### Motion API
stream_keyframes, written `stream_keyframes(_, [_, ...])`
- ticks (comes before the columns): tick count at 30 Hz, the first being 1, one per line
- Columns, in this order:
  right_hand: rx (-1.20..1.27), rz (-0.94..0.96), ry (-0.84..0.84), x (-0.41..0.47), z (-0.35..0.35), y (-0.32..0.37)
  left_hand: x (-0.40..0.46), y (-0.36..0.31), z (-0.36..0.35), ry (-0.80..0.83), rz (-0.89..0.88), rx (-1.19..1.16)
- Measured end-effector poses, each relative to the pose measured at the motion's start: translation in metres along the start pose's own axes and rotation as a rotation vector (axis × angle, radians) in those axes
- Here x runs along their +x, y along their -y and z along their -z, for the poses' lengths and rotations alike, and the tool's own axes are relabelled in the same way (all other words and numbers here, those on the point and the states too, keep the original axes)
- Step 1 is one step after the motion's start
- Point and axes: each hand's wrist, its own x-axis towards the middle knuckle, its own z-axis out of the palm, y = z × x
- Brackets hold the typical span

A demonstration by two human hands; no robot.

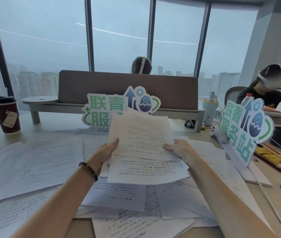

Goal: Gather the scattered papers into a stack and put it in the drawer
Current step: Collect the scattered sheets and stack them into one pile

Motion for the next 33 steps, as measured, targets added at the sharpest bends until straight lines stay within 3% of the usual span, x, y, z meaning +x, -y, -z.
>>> stream_keyframes(4, [0.116, -0.069, -0.057, -0.002, -0.008, -0.002, 0.010, 0.004, 0.010, -0.073, 0.026, 0.014])
stream_keyframes(8, [0.008, 0.035, -0.161, -0.001, -0.013, -0.007, 0.003, 0.001, 0.001, -0.092, 0.039, 0.013])
stream_keyframes(14, [-0.010, -0.006, -0.024, -0.007, -0.017, -0.008, -0.001, -0.004, -0.002, -0.065, 0.024, -0.059])
stream_keyframes(19, [0.195, -0.076, 0.151, -0.013, -0.024, -0.007, -0.013, -0.008, -0.010, -0.009, -0.005, -0.119])
stream_keyframes(22, [0.251, -0.012, 0.137, -0.014, -0.029, -0.004, -0.020, -0.016, -0.016, 0.138, -0.014, -0.221])
stream_keyframes(26, [0.204, 0.082, 0.085, -0.020, -0.034, 0.002, -0.025, -0.022, -0.012, 0.149, -0.012, -0.249])
stream_keyframes(33, [0.090, 0.337, -0.058, -0.026, -0.033, 0.008, -0.033, -0.028, -0.019, -0.028, -0.346, 0.089])
